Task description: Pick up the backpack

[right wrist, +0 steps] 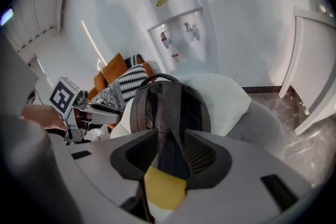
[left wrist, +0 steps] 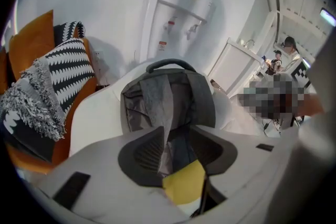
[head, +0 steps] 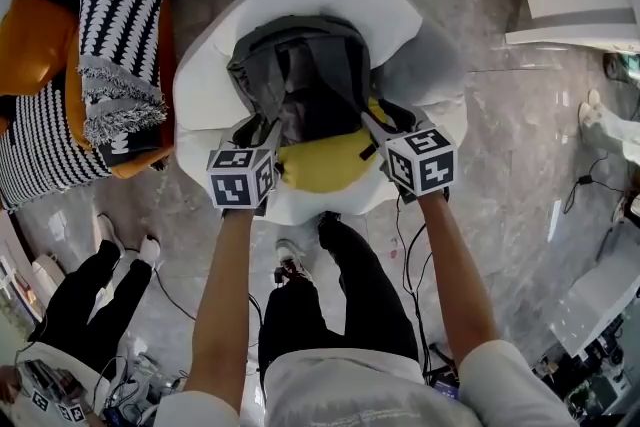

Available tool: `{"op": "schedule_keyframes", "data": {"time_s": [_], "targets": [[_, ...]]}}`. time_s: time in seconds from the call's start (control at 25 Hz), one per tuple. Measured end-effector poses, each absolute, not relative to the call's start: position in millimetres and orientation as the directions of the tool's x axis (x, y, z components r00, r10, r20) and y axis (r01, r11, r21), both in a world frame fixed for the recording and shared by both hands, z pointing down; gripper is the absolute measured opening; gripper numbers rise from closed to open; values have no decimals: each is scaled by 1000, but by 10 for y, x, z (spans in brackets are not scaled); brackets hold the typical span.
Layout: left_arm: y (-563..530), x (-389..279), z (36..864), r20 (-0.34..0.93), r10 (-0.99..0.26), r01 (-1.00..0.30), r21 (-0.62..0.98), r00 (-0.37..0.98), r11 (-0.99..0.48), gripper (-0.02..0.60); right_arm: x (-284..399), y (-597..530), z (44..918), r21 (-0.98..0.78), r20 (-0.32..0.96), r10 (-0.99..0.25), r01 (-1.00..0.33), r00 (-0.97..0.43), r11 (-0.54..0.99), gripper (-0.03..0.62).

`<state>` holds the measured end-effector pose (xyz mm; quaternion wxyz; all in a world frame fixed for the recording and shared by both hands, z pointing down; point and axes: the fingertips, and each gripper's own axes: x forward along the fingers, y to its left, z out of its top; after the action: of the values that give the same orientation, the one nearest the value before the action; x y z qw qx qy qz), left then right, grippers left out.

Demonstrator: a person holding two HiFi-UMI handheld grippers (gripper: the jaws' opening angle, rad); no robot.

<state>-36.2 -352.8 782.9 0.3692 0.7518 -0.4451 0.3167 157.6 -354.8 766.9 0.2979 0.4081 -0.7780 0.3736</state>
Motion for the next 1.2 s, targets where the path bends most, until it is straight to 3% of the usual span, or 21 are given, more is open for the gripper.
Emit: {"op": "schedule_keyframes", "data": {"time_s": [1.2], "targets": [[-3604,-388,8854,822,-426,-924,302,378,-236,202,1229,-3675,8926,-340,814,-281,-810,-508,478,170]]}}
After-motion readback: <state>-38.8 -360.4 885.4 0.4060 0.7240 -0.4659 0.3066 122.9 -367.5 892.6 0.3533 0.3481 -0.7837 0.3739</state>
